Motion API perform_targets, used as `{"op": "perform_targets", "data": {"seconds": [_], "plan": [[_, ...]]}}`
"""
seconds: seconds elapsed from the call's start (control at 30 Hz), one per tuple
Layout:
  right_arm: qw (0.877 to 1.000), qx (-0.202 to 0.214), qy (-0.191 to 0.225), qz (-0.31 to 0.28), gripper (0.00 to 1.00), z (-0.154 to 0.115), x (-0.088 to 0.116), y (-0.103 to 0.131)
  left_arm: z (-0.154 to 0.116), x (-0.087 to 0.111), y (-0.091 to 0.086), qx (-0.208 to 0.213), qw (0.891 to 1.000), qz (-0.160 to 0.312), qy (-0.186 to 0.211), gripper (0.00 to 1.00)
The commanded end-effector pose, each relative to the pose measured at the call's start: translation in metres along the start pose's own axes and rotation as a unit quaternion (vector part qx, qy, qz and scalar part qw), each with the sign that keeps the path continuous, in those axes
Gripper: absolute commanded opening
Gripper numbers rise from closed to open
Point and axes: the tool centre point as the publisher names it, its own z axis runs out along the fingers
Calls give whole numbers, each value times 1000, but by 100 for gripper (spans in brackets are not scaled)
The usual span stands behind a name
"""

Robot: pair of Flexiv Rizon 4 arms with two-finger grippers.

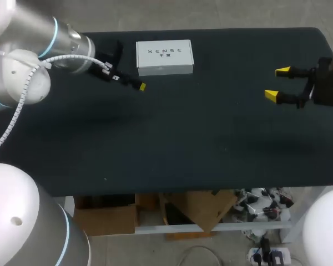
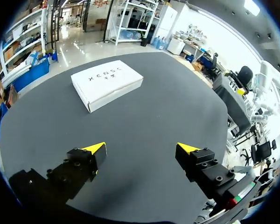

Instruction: Assemble the packaging by folding the flat box into shape, placing the metal phone stand inside, and closing the box properly

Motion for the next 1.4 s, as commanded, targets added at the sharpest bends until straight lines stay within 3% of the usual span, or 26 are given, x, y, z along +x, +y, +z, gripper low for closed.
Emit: {"op": "perform_targets", "data": {"seconds": [0.03, 0.43, 0.7, 0.87, 1.4], "plan": [[1000, -3, 1, 0, 100, -1, 0, -1, -4, 1, 5, 24, 999, 22, 32, 100], [1000, -3, 1, 0, 100, -1, 0, -1, -19, 8, 8, 43, 992, 94, 77, 100], [1000, -3, 1, 0, 100, -1, 0, -1, -28, 16, 18, 82, 990, 105, 34, 100], [1000, -3, 1, 0, 100, -1, 0, -1, -25, 20, 17, 91, 992, 88, -26, 100], [1000, -3, 1, 0, 100, -1, 0, -1, -26, 17, 19, 101, 991, 81, -34, 100]]}}
